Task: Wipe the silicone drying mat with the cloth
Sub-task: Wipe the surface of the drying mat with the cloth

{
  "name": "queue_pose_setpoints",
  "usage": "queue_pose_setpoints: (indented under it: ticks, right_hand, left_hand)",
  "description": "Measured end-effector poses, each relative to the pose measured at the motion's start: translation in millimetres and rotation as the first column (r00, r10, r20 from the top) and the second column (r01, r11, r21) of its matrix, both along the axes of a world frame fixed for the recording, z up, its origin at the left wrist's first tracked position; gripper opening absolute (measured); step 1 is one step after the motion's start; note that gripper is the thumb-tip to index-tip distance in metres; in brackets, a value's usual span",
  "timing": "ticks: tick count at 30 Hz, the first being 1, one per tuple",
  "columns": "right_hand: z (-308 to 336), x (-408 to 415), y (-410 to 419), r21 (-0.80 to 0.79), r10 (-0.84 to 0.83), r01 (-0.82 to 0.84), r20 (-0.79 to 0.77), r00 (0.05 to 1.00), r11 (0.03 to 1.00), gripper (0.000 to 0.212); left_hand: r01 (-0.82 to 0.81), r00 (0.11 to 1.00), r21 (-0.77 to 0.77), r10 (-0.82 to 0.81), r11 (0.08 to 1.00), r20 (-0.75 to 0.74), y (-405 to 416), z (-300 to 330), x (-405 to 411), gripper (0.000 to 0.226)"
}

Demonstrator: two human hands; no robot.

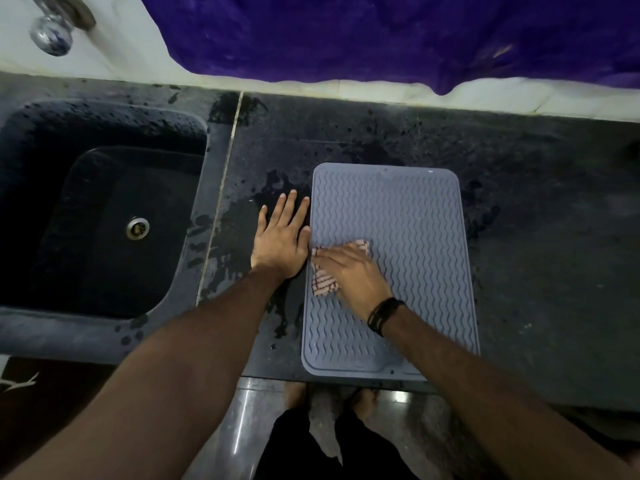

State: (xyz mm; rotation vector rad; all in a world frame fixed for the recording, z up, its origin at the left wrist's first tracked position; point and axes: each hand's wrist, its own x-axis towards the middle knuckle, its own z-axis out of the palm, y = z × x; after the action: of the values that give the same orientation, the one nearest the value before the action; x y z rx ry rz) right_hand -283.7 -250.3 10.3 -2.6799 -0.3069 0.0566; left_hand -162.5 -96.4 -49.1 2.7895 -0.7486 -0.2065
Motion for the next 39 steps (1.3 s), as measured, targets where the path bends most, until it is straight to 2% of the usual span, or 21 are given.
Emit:
queue_pose_setpoints:
  ticks: [5,9,12,18,21,27,29,33,39]
  right_hand:
    - [0.2,-23.6,-1.6,0.015,0.044,-0.043,-0.069,0.997,0.999,0.069]
    - [6.1,-5.7,-4.0,0.130,-0.147,0.145,0.007,0.989,0.981,0.071]
    - [10.6,26.1,-8.8,0.098,-0.227,0.221,0.053,0.972,0.970,0.068]
    - [4.1,46.3,-8.8,-0.060,-0.161,0.161,0.004,0.987,0.985,0.063]
    - [-0.3,24.3,-8.6,-0.043,-0.094,0.095,0.021,0.995,0.995,0.065]
    - [1.2,-27.3,6.4,-0.017,-0.068,0.067,-0.041,0.997,0.998,0.068]
    - [4.2,-32.7,9.2,0.018,-0.087,0.087,-0.020,0.996,0.996,0.068]
    - [13.7,-3.8,13.5,0.026,-0.245,0.245,0.005,0.969,0.969,0.073]
    - [8.0,23.8,21.8,-0.036,-0.190,0.188,-0.063,0.980,0.982,0.064]
  left_hand:
    - [0.000,1.000,-0.005,0.000,1.000,-0.011,0.0,2.2,-0.1,0.063]
    - [0.005,1.000,-0.005,-0.005,1.000,-0.017,0.6,1.5,0.6,0.061]
    - [0.001,1.000,-0.002,-0.001,1.000,-0.013,0.3,1.7,0.2,0.060]
    - [-0.003,1.000,0.013,0.003,1.000,-0.008,-0.2,1.7,0.5,0.059]
    - [0.006,1.000,0.004,-0.006,1.000,-0.008,0.5,1.7,0.3,0.059]
    - [0.000,1.000,0.005,0.000,1.000,-0.020,0.7,2.4,0.5,0.059]
    - [0.005,1.000,0.003,-0.005,1.000,-0.020,0.4,2.7,0.5,0.060]
    - [0.015,0.999,0.026,-0.015,1.000,-0.033,1.0,4.9,0.1,0.059]
    - [0.069,0.996,0.042,-0.067,0.997,-0.058,6.1,14.4,-6.0,0.058]
